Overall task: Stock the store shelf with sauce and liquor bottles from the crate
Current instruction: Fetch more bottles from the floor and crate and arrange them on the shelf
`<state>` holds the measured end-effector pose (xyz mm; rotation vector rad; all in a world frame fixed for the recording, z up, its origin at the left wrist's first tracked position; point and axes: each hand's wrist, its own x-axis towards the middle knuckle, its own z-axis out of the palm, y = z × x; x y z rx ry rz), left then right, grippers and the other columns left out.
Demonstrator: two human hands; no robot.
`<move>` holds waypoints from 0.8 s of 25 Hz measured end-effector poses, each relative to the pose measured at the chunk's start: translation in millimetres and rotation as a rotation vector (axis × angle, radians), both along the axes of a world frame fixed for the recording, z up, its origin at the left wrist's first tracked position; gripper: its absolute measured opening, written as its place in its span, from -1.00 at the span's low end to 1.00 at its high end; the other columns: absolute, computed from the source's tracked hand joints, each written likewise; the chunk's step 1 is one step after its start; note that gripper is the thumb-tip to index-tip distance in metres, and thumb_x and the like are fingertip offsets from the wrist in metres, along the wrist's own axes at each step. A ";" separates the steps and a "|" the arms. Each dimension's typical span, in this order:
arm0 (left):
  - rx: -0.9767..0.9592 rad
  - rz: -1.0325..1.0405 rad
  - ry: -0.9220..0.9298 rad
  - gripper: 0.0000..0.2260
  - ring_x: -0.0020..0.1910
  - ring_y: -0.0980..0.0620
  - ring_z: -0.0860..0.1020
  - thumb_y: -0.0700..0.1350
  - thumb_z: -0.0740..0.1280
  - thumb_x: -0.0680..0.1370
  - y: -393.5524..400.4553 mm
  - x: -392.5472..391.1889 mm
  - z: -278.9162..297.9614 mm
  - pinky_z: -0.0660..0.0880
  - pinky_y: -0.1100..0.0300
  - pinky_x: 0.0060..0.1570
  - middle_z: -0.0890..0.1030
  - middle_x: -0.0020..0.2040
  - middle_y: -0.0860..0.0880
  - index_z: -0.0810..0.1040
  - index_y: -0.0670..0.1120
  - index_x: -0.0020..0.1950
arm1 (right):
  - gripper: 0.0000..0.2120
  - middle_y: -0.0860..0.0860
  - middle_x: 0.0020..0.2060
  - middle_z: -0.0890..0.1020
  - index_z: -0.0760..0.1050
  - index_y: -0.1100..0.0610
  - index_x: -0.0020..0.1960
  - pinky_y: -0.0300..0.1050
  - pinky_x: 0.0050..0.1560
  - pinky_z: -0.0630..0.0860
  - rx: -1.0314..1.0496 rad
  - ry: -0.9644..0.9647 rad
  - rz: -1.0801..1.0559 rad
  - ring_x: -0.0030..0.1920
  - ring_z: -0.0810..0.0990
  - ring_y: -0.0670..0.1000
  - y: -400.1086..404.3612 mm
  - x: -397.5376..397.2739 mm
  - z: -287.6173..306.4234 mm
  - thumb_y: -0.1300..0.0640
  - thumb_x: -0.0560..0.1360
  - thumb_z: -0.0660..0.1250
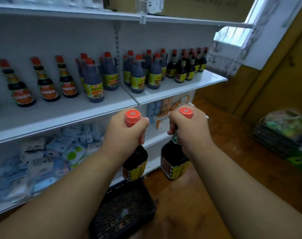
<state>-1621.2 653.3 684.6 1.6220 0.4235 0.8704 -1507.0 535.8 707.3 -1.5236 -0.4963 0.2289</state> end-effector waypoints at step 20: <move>-0.063 -0.226 0.002 -0.83 -0.50 -0.11 0.42 -0.15 0.36 0.45 -48.5 459.3 -1.9 0.50 0.02 -0.33 0.42 -0.52 -0.10 0.43 -0.13 -0.31 | -0.77 0.08 -0.47 0.46 0.43 0.17 -0.28 -0.11 -0.37 0.51 -0.014 0.083 -0.230 -0.44 0.44 0.07 -81.3 412.5 -11.8 0.17 0.49 0.39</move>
